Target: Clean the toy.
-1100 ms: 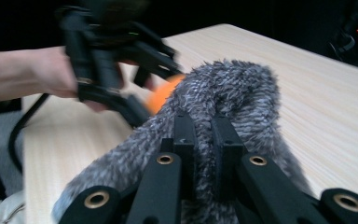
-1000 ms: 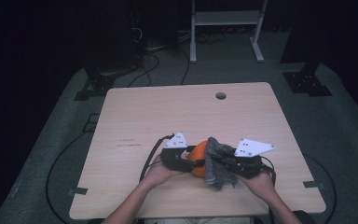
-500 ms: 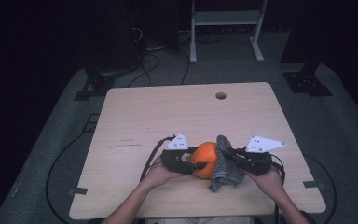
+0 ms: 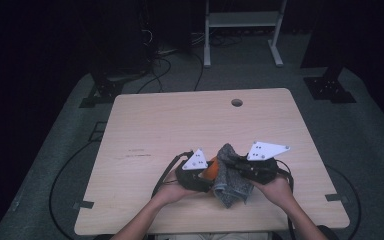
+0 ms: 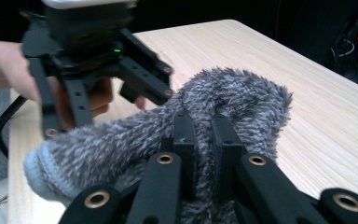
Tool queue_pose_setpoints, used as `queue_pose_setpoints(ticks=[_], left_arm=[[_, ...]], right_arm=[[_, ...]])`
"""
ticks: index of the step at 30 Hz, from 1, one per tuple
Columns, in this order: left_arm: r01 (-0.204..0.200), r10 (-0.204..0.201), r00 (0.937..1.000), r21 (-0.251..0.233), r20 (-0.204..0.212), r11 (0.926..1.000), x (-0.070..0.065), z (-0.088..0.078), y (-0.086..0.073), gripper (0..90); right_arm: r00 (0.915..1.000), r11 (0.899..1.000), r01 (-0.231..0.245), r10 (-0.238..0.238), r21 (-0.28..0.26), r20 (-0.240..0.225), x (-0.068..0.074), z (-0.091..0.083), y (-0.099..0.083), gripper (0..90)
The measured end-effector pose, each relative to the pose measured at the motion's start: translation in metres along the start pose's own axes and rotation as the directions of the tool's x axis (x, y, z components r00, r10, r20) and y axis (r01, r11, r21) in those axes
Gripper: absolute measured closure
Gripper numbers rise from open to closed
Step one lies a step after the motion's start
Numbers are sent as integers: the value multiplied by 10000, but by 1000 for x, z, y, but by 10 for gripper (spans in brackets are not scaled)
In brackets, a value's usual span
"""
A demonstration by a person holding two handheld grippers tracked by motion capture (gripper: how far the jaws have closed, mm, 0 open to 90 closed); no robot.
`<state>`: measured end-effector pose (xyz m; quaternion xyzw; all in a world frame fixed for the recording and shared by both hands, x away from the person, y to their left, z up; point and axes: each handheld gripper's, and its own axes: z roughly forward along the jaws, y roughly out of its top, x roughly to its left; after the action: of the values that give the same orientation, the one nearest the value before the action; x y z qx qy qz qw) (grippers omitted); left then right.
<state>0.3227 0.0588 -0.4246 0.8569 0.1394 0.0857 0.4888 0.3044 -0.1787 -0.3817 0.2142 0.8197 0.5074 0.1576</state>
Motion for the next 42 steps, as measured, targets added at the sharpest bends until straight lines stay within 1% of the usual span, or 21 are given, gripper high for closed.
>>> queue_pose_setpoints(ticks=[4,8,10,11,13,14,17,20,22,23,24,25,27,29,31,33,34,36,38,40,42], left_arm=[[382,-378,9990,-167,237,9991,5,-2,-2,410],[720,-709,9968,-313,357,9969,9,-2,-4,410],[821,-802,9959,-462,407,9956,10,-2,-3,414],[738,-725,9969,-480,293,9961,10,-3,-1,417],[679,-675,9977,-602,101,9959,8,-6,4,421],[566,-564,9984,-658,46,9962,7,-8,7,423],[259,-274,9990,-436,-352,9987,3,-11,12,432],[155,-169,9989,-304,-438,9994,2,-12,12,437],[177,-198,9982,-361,-574,9992,1,-15,12,442],[258,-283,9977,-429,-609,9987,4,-19,12,442],[353,-382,9972,-456,-640,9983,7,-22,11,442],[416,-446,9966,-440,-689,9982,9,-24,10,443],[463,-486,9959,-313,-762,9984,12,-24,7,442],[596,-613,9957,-272,-690,9979,13,-23,4,443],[685,-703,9954,-289,-647,9972,13,-20,4,444],[715,-730,9954,-268,-619,9971,12,-17,4,443],[701,-717,9956,-279,-610,9971,11,-15,3,443],[606,-621,9962,-261,-616,9978,8,-12,4,443],[551,-562,9964,-181,-639,9983,7,-12,5,443],[606,-617,9962,-205,-619,9980,9,-13,4,441],[759,-773,9954,-257,-565,9968,11,-13,3,438]], right_arm=[[9986,9987,-475,480,-194,218,-14,-7,-8,824],[9934,9937,-1093,1100,-245,332,-23,-16,-23,823],[9893,9894,-1421,1431,-308,301,-24,-21,-31,823],[9875,9872,-1553,1561,-353,231,-24,-22,-32,823],[9877,9868,-1539,1551,-514,209,-22,-26,-30,823],[9882,9861,-1516,1527,-687,115,-19,-27,-27,822],[9907,9852,-1324,1280,-1092,-464,-11,-24,-13,822],[9953,9915,-736,662,-1074,-708,2,-11,3,822],[9987,9950,-312,271,-946,-442,5,-2,8,823],[9984,9945,-372,328,-983,-453,3,-1,8,823],[9971,9926,-645,600,-1028,-466,-2,1,7,823],[9971,9921,-706,673,-1034,-349,-7,2,5,823],[9950,9919,-990,976,-794,-206,-15,6,0,823],[9916,9897,-1280,1265,-637,-265,-21,8,-8,823],[9903,9890,-1385,1379,-526,-148,-24,8,-12,823],[9902,9883,-1398,1394,-605,-112,-22,4,-11,823],[9921,9899,-1251,1247,-672,-108,-19,3,-9,822],[9933,9901,-1127,1099,-834,-369,-14,2,-6,822],[9963,9944,-845,832,-632,-216,-11,5,-5,822],[9946,9932,-1024,1013,-545,-231,-16,5,-10,822],[9914,9907,-1308,1307,-371,-41,-24,3,-18,822]])
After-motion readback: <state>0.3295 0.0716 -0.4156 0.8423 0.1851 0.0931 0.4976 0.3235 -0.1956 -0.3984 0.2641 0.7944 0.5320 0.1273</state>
